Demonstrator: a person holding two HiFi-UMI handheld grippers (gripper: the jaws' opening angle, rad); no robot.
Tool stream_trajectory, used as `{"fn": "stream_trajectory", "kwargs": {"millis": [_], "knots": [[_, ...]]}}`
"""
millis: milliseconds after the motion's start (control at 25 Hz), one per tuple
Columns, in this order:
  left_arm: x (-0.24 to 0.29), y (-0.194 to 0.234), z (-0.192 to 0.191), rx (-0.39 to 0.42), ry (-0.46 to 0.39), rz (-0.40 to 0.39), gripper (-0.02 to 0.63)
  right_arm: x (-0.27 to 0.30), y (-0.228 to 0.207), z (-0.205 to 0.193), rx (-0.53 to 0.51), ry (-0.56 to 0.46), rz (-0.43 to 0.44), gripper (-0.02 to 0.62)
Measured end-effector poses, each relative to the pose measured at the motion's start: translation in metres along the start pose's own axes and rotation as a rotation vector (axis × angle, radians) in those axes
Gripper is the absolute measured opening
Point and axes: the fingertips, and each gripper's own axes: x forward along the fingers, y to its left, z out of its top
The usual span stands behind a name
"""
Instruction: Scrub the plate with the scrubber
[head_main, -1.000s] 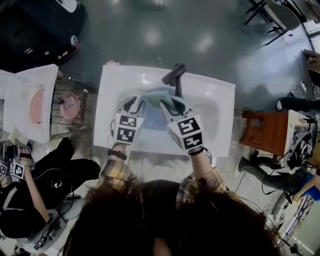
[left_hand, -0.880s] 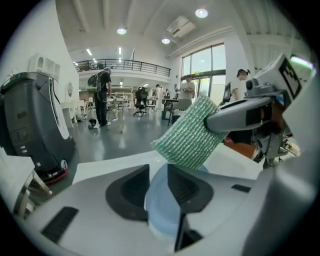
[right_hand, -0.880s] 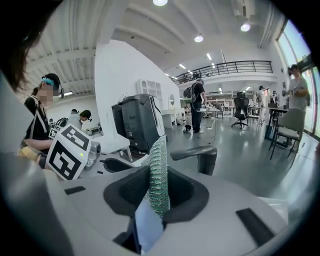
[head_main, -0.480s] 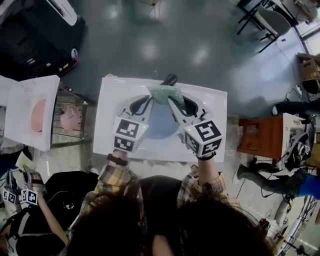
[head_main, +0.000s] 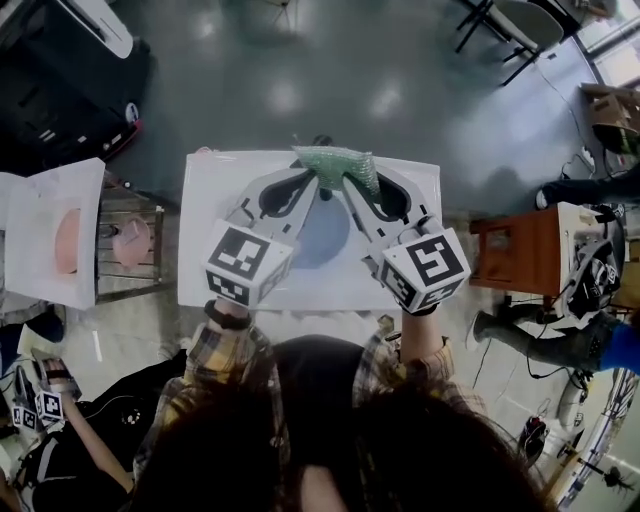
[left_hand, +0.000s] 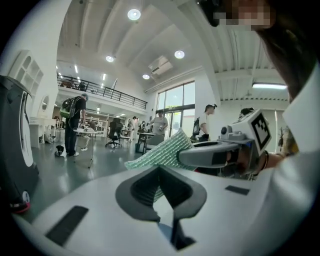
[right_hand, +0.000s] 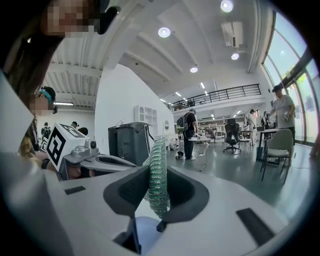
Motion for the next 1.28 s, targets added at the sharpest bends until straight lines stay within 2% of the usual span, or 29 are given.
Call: {"fn": "stream_trajectory", "kwargs": {"millis": [280,760,1280], "knots": [[0.001,-0.014,0.012,0.019,-0.019,-0.016,0.015,-0.014,-0.006,0.012,-0.009,-0.026,-0.010,0.106],[-0.006,-0.013,0.005,0.015,-0.015,-0.009,0.015,-0.016,0.000,0.009,-0.044,-0.016,-0.008,0.104],[-0.009,-0.018,0.009,0.032,-0.012,-0.015,0.015,-0.018,0.005,0.011,-0.038,-0.015,0.007,0.101]]}}
